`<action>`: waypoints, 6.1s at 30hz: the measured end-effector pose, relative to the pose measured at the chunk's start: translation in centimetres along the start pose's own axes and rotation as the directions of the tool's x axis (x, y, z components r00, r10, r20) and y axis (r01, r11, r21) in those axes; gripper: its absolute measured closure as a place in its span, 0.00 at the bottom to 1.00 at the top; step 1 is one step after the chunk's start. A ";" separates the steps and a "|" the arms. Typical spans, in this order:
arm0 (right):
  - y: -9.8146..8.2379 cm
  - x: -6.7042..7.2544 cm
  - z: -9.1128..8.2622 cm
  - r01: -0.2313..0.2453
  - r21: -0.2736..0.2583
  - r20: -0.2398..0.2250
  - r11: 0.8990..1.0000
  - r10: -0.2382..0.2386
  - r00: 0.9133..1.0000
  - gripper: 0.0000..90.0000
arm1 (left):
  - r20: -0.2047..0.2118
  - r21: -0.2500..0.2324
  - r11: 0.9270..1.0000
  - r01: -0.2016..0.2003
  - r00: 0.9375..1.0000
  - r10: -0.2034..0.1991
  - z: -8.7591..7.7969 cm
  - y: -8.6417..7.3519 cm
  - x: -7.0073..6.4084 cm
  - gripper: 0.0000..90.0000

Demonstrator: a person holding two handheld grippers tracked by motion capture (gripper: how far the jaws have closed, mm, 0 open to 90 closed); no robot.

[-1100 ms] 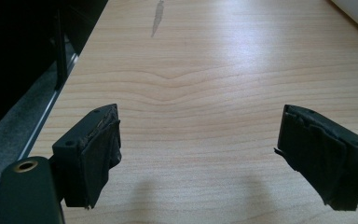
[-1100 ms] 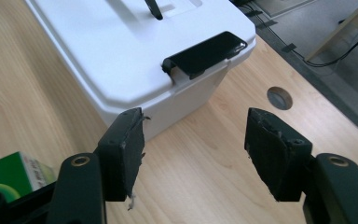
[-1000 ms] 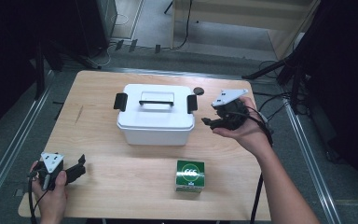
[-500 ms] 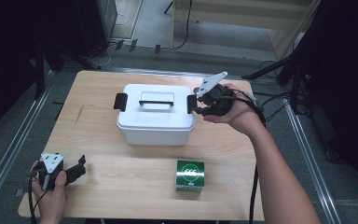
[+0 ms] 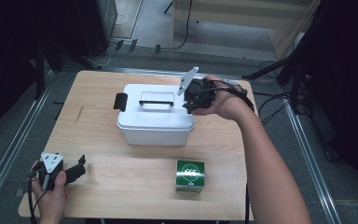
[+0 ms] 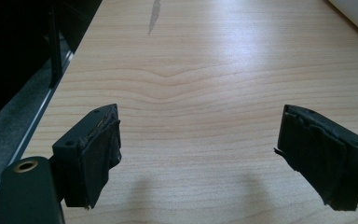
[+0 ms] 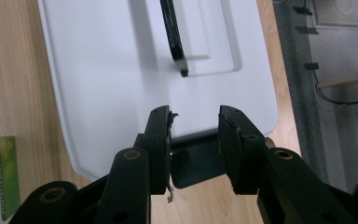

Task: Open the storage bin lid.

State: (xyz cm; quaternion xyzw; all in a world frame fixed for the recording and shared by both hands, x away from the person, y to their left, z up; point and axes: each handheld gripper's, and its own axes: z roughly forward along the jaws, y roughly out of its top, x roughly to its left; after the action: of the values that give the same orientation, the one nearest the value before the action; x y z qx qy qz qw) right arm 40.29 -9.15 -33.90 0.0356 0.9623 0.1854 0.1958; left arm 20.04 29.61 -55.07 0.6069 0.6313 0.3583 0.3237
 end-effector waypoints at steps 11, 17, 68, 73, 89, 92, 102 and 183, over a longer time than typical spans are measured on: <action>2.8 -0.3 1.1 0.024 0.049 -0.043 0.998 -0.022 0.999 0.76 | 0.011 0.006 1.000 -0.002 1.000 0.002 0.0 0.0 0.0 0.15; 4.0 -0.2 2.0 0.045 0.050 -0.060 0.998 -0.042 0.997 0.77 | 0.013 0.007 1.000 -0.003 1.000 0.002 0.0 0.0 0.0 0.15; 8.5 0.0 2.7 0.137 0.104 -0.019 0.985 -0.135 0.991 0.95 | 0.005 -0.008 1.000 0.028 1.000 -0.028 0.0 0.1 0.4 0.16; 7.7 -0.3 1.4 0.129 0.093 -0.002 0.987 -0.129 0.992 0.95 | 0.002 -0.008 1.000 0.027 1.000 -0.027 0.0 0.1 0.3 0.16; 2.1 -1.2 -1.9 0.066 0.086 0.040 0.994 -0.069 0.997 0.95 | 0.007 -0.010 0.999 0.042 0.999 -0.042 0.0 0.1 0.5 0.16; 1.2 -1.2 -2.0 0.051 0.090 0.045 0.995 -0.055 0.997 0.95 | 0.003 -0.013 0.999 0.045 0.999 -0.045 0.1 0.1 0.5 0.16; -3.5 -1.2 -3.8 -0.015 0.098 0.069 0.995 0.008 0.998 0.95 | -0.013 -0.013 0.999 0.033 0.999 -0.033 0.1 0.1 0.3 0.16; -21.4 4.0 3.0 -0.219 0.187 0.061 0.958 0.211 0.976 0.95 | -0.034 -0.013 0.999 0.040 0.999 -0.040 0.0 0.0 0.2 0.16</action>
State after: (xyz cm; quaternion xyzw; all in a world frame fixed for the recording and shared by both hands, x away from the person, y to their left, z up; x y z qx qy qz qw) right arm 37.89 -27.45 -45.82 0.1624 0.9619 0.1110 0.1897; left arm 20.06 29.82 -55.06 0.5860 0.6466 0.3659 0.3234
